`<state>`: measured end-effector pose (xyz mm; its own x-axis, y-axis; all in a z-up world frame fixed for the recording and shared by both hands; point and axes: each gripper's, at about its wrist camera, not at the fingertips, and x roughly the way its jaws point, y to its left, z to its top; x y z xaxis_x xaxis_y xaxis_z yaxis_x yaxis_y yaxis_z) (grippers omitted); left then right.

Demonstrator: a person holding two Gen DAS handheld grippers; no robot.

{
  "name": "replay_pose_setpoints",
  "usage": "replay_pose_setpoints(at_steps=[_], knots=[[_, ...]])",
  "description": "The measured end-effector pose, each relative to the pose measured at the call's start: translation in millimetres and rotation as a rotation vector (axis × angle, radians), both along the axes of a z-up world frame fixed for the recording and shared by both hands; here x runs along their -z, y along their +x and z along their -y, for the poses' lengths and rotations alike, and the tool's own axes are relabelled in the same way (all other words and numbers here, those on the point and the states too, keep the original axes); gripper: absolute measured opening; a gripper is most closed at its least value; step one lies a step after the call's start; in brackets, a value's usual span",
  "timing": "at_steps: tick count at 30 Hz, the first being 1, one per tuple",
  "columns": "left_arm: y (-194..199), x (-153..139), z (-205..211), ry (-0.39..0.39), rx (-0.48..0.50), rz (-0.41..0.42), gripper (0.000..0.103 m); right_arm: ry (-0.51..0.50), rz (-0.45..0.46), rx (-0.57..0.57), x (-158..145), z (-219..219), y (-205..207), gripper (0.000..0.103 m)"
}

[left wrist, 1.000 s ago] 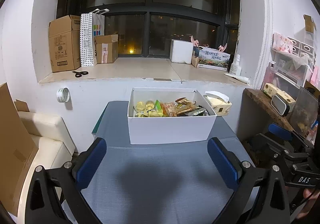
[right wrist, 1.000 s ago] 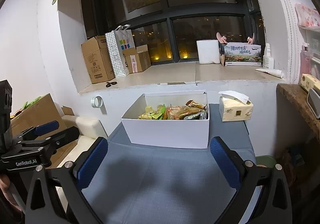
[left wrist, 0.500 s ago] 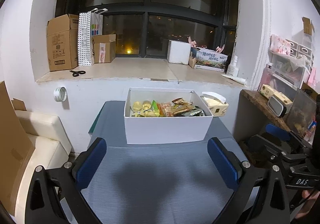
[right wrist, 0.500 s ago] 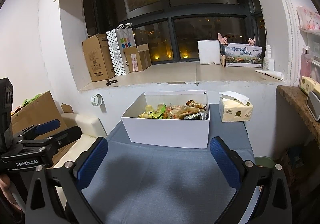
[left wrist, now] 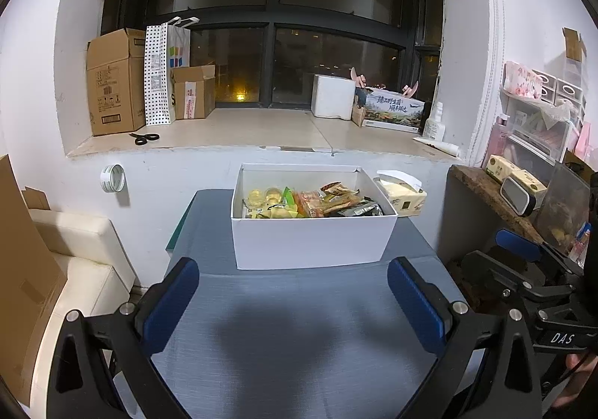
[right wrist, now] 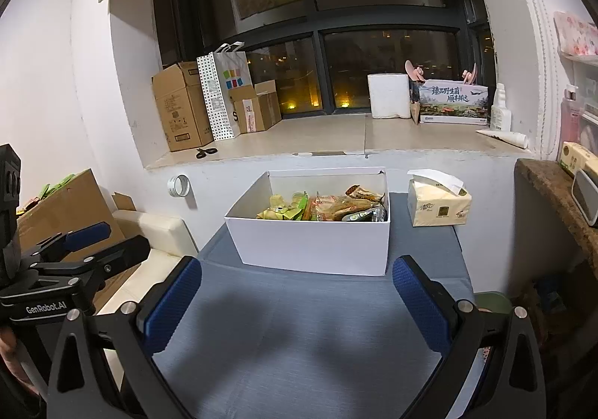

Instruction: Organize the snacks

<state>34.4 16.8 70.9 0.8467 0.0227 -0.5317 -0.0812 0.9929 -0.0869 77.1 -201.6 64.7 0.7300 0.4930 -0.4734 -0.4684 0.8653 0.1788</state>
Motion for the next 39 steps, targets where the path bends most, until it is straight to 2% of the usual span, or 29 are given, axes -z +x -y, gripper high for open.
replay_pose_setpoints(at_steps=[39], knots=[[0.8,2.8,3.6,0.012,0.009,-0.015,0.103,0.000,-0.002,0.000,0.3,1.2,-2.4,0.103]])
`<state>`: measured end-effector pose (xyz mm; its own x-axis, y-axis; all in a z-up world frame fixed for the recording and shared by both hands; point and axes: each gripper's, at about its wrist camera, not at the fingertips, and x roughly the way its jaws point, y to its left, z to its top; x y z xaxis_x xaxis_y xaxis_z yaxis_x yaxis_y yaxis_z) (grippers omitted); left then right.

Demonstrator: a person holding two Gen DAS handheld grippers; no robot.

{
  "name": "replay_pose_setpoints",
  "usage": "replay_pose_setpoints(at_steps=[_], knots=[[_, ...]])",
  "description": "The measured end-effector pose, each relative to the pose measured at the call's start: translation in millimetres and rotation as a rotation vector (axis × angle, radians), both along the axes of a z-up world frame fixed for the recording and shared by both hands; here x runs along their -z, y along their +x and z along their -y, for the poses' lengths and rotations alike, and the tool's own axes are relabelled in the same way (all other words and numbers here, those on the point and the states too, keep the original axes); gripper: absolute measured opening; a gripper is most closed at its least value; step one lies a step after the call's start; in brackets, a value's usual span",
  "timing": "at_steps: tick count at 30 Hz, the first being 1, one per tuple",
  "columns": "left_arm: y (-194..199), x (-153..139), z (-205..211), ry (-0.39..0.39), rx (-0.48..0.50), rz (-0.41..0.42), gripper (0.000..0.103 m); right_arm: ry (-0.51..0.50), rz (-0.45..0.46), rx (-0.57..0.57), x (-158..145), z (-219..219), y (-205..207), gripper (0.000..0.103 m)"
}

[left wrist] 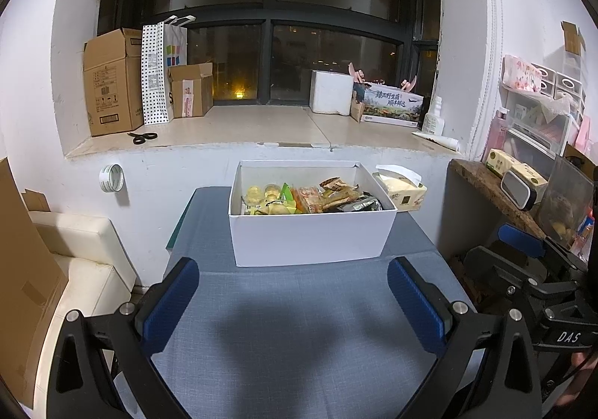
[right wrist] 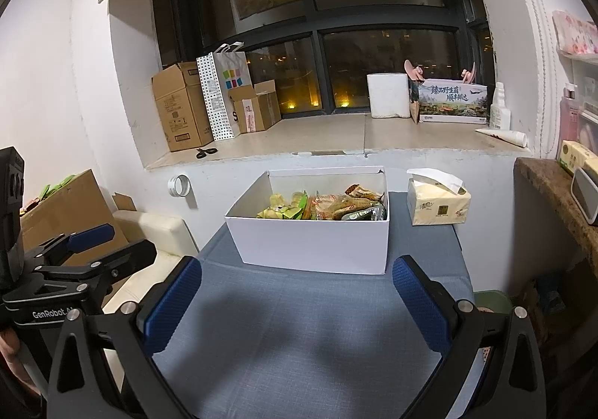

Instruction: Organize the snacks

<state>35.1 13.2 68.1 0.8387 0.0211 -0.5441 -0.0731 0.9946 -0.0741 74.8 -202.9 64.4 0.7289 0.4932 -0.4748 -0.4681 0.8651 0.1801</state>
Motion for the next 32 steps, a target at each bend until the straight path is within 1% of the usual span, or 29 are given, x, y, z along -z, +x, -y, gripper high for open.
replay_pose_setpoints(at_steps=[24,27,30,32], knots=[[-0.8,0.0,-0.4,-0.001,-0.001,0.001,0.103,0.001,-0.003,-0.009,-0.1,-1.2,0.1,0.103],[-0.7,-0.2,-2.4,0.003,-0.022,0.008,0.103,0.000,-0.004,-0.009,0.1,-1.3,0.1,0.103],[-1.6,-0.2,-3.4,-0.010,-0.008,0.009,0.103,0.001,-0.006,-0.008,0.0,-1.2,0.2,0.103],[-3.0,-1.8,-0.4,0.006,-0.004,0.017,0.103,0.002,-0.006,-0.008,-0.4,-0.1,0.7,0.103]])
